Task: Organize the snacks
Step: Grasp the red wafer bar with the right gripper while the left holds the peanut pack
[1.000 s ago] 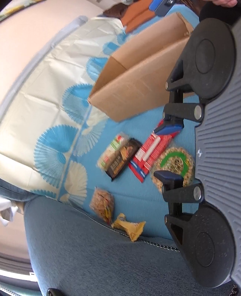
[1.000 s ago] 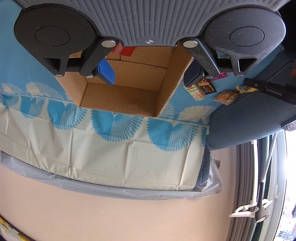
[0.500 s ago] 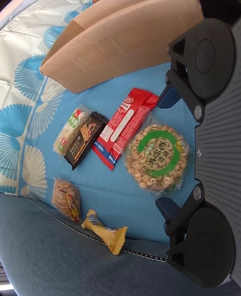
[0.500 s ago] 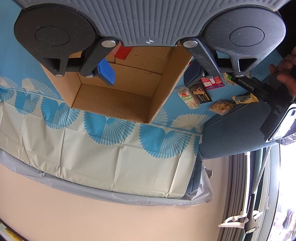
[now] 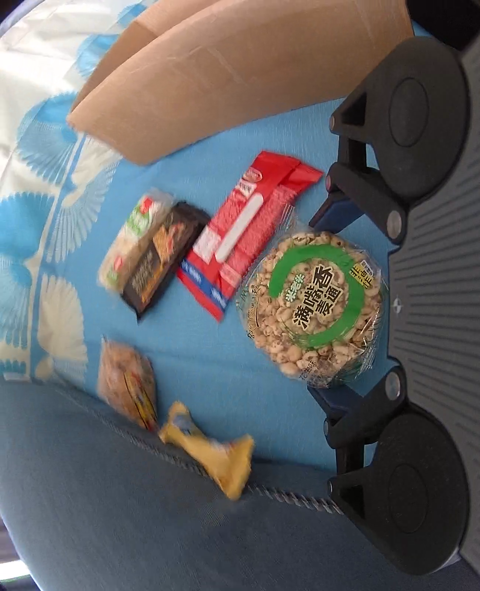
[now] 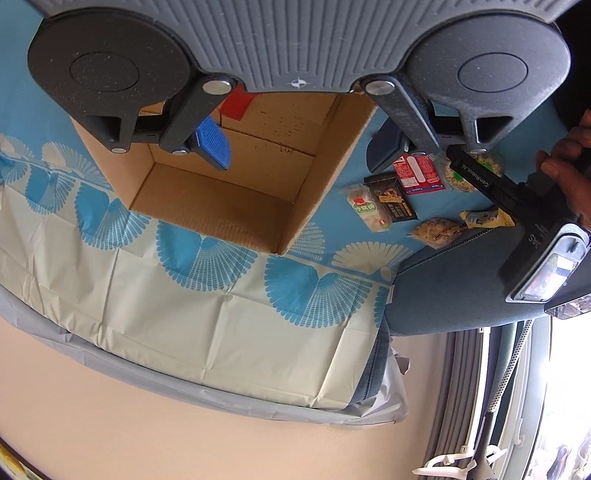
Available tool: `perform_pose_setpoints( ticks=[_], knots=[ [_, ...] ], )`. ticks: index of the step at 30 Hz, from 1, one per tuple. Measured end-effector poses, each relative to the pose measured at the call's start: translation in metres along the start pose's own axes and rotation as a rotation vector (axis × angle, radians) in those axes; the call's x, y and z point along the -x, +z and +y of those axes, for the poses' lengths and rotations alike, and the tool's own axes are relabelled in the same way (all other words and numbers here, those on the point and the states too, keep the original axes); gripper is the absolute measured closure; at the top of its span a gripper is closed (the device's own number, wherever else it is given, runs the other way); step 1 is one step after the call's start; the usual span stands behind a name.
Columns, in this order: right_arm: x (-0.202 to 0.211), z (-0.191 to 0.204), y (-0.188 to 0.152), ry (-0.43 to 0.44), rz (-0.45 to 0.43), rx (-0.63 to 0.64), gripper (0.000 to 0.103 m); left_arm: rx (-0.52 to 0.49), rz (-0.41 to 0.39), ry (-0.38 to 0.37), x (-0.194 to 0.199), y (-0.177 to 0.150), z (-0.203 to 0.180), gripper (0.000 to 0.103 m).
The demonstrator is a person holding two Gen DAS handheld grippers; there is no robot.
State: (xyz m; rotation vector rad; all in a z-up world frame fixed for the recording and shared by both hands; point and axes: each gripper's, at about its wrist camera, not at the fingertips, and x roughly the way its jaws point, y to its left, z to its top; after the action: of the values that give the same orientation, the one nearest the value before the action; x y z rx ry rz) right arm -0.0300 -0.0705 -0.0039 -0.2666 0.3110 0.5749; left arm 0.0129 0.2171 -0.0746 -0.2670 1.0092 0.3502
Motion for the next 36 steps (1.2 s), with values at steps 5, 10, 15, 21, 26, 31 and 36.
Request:
perform_pose_setpoints(
  ticks=[5,10,15,21,26,31,36],
  knots=[
    [-0.012,0.016,0.008,0.093,0.030,-0.050,0.071,0.143,0.105,-0.011,0.013,-0.015,0.027,0.016],
    [-0.035,0.048,0.029,0.190,0.041,-0.130,0.072,0.197,0.112,-0.060,0.023,-0.025,0.038,0.016],
    [-0.079,0.074,0.041,0.189,0.104,-0.181,0.065,0.218,0.099,-0.102,0.025,-0.028,0.043,0.016],
    [-0.139,0.090,0.034,0.141,0.227,-0.200,0.045,0.219,0.096,-0.114,0.023,-0.029,0.044,0.016],
    [-0.190,0.097,0.024,0.113,0.353,-0.170,0.022,0.219,0.089,-0.127,0.024,-0.030,0.046,0.015],
    [-0.221,0.103,0.012,0.118,0.445,-0.137,0.019,0.225,0.086,-0.148,0.026,-0.031,0.051,0.015],
    [-0.223,0.109,0.006,0.172,0.466,-0.122,0.026,0.226,0.085,-0.160,0.027,-0.032,0.054,0.015]
  ],
)
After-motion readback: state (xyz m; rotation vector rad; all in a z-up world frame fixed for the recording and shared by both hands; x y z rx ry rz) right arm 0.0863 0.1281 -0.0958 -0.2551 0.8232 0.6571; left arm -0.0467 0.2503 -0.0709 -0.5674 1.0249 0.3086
